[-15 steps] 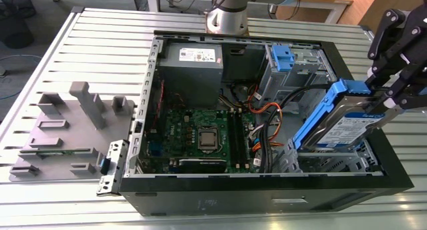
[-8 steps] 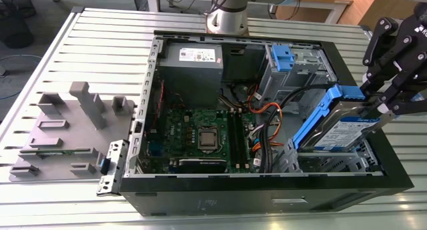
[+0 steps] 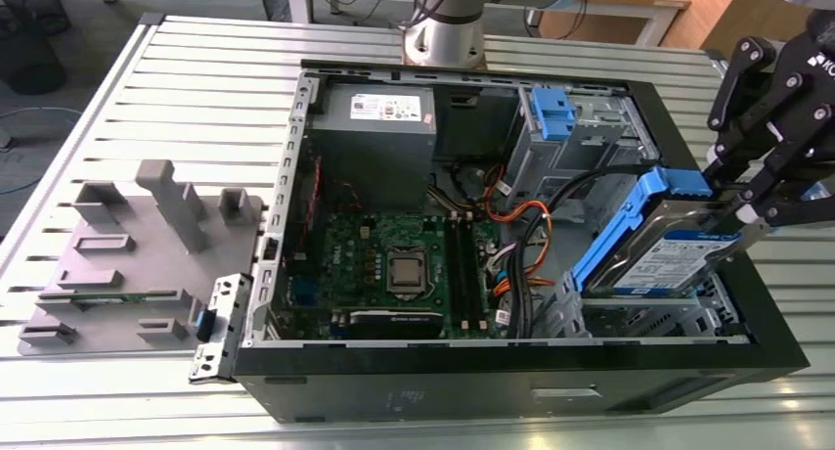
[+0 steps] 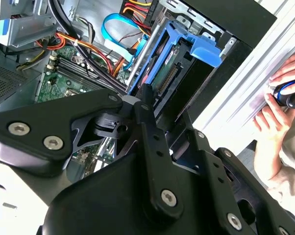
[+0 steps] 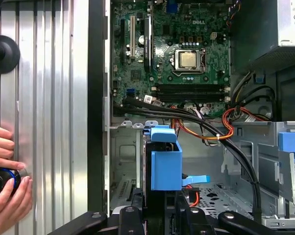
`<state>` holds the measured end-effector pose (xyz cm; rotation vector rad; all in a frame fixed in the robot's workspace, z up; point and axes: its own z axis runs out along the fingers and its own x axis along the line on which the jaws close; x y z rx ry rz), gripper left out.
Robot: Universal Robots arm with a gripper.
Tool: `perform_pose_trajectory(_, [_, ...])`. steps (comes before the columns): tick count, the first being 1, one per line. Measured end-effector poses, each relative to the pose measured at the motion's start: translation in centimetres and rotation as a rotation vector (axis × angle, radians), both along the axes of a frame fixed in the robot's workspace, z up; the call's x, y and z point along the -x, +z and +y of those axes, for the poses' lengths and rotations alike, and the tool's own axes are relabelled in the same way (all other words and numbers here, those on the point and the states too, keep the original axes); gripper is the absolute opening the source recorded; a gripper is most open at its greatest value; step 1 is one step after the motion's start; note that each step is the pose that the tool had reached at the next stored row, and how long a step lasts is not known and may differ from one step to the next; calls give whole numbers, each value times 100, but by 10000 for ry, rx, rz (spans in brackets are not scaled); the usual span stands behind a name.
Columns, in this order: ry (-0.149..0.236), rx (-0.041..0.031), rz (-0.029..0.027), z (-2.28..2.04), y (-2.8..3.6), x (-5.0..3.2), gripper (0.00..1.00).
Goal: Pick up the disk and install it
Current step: 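Insert the disk into the insertion slot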
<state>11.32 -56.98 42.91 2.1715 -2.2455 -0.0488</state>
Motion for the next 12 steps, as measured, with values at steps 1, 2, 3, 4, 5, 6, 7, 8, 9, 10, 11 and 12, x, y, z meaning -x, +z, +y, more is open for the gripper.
perform_pose_trajectory(1, [0, 1, 0, -1, -17, 0, 35])
perform_pose_trajectory(2, [1, 2, 0, -1, -34, 0, 35])
perform_pose_trajectory(3, [0, 2, 0, -2, -52, 0, 35])
perform_pose_trajectory(4, [1, 2, 0, -3, -70, 0, 35])
perform_pose_trajectory(5, [0, 3, 0, -4, -88, 0, 35])
perform_pose_trajectory(6, [0, 4, 1, -6, -105, 0, 35])
perform_pose_trajectory(7, [0, 4, 0, -7, -123, 0, 35])
perform_pose_trajectory(8, [0, 2, 0, -8, -144, 0, 35])
perform_pose_trajectory(9, [0, 3, 0, -10, -161, 0, 35])
perform_pose_trajectory(10, [0, 4, 0, -10, -179, 0, 35])
perform_pose_trajectory(11, [0, 4, 0, -11, -197, 0, 35])
perform_pose_trajectory(12, [0, 3, 0, -12, -215, 0, 35])
